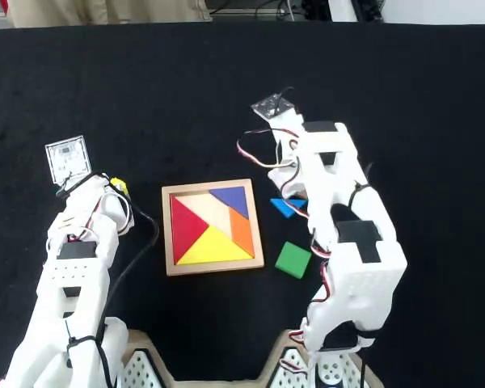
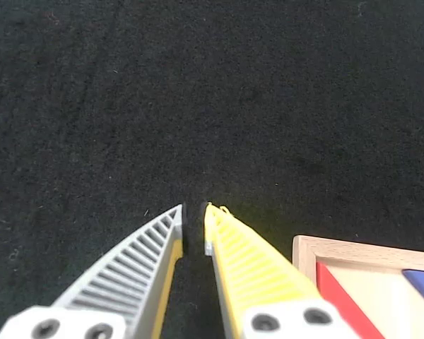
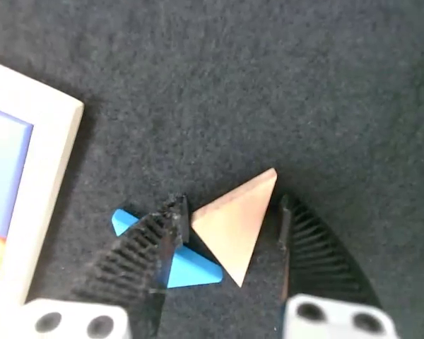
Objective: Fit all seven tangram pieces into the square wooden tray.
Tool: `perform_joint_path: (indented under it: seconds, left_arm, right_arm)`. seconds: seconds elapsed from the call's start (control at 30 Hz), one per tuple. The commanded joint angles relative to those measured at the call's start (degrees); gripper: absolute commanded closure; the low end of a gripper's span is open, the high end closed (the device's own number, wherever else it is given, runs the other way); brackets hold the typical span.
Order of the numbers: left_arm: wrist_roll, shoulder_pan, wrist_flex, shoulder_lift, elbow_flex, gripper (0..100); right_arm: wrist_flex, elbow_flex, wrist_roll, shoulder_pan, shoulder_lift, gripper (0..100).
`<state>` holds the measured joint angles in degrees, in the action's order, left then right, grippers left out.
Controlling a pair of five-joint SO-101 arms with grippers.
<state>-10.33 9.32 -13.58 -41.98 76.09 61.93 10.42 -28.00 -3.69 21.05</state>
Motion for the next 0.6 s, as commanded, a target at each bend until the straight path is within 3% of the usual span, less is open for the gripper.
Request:
perform_joint_path:
  seconds: [0.0, 0.13, 0.33, 0.57]
  left_arm:
    - [0.6, -0.6, 1.1, -1.4, -0.3, 93]
    - [0.6, -0.6, 1.1, -1.4, -0.3, 93]
    - [0.6, -0.6, 1.1, -1.4, -0.3, 93]
    - [0.6, -0.6, 1.1, -1.4, -0.3, 93]
  right_arm:
    - [0.7, -0.7, 0.4, 1.8, -1.3, 78.3]
    - [0.5, -0.7, 0.4, 1.8, -1.0, 79.2]
    - [0.2, -0.8, 0.4, 1.6, -0.9, 91.0]
    - [2.5, -2.5, 0.7, 1.4, -5.1, 92.3]
